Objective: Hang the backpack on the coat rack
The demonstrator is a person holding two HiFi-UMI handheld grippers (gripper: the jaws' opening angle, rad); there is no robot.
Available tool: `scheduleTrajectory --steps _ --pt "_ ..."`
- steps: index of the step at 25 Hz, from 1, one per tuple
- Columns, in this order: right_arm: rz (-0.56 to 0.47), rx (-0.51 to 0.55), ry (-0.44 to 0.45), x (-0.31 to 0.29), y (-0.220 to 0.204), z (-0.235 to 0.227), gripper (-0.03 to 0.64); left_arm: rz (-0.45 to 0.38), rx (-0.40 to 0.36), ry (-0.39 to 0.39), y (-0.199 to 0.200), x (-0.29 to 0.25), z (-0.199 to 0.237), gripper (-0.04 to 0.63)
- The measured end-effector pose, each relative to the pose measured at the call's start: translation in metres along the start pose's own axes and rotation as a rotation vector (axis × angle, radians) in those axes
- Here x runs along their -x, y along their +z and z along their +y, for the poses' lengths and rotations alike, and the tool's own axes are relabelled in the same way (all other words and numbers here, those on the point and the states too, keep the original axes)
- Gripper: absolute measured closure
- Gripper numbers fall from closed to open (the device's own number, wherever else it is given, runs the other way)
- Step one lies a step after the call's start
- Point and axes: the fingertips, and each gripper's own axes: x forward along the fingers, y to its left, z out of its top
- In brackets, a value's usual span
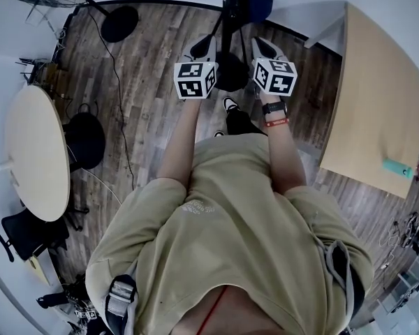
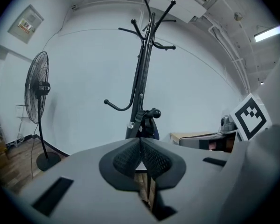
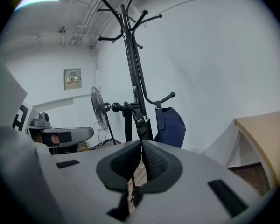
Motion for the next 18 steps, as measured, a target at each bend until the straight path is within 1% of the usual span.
scheduleTrajectory --steps 4,8,13,18 --pt "-0.033 0.0 -0.025 0.006 0.01 -0.011 0.6 -0.036 -0.045 0.034 0.015 0.007 0.008 0.571" --pt "-0.062 0.02 -0.045 0.016 0.021 -0.015 0.6 -0.062 -0.064 0.06 0.026 0.021 0.017 0.571" --pt "-0.092 0.025 -0.062 0.023 0.033 -0.018 0.6 -0.105 -0.05 0.065 0.04 0.033 0.022 0.571" --pt "-0.098 0.025 -0.062 0.023 0.036 -0.017 0.601 -0.103 -0.071 0.056 0.04 0.032 0.018 0.571"
